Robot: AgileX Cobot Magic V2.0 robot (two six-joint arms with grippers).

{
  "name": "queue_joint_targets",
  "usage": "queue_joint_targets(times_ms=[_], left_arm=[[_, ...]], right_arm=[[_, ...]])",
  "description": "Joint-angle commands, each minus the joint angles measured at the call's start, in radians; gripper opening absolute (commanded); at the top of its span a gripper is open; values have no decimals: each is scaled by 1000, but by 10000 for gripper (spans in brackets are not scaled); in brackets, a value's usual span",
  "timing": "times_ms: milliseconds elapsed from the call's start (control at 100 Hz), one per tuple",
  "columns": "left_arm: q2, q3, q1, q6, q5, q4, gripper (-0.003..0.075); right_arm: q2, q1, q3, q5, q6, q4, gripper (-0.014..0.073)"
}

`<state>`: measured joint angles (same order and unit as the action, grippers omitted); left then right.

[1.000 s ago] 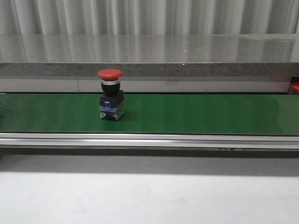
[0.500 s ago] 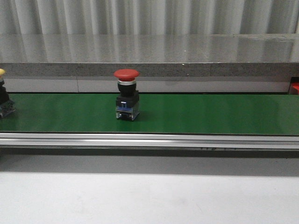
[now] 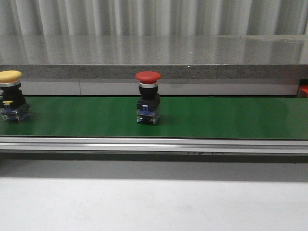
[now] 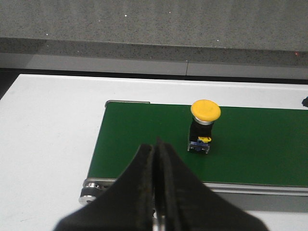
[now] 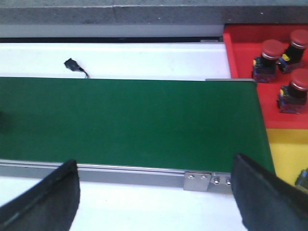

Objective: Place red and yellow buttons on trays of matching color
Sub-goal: 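Lower the right gripper onto the red button and lift it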

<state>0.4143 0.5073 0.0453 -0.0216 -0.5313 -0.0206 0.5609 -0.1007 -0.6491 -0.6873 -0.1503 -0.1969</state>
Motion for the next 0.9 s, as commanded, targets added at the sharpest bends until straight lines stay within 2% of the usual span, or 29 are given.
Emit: queue_joint_targets(times_ms=[0,140,580,890], left_arm=[[5,25,9,-1,85,3,-20],[5,25,9,-1,85,3,-20],[5,25,9,-1,85,3,-20],[5,25,9,-1,85,3,-20]], right_arm=[[29,25,-33,66,-78,-64,646],[127,89,-61,64,-129,-126,646],[621,408,-225,185,-163,-126,646],[882,499,-398,232,-163,-126,646]])
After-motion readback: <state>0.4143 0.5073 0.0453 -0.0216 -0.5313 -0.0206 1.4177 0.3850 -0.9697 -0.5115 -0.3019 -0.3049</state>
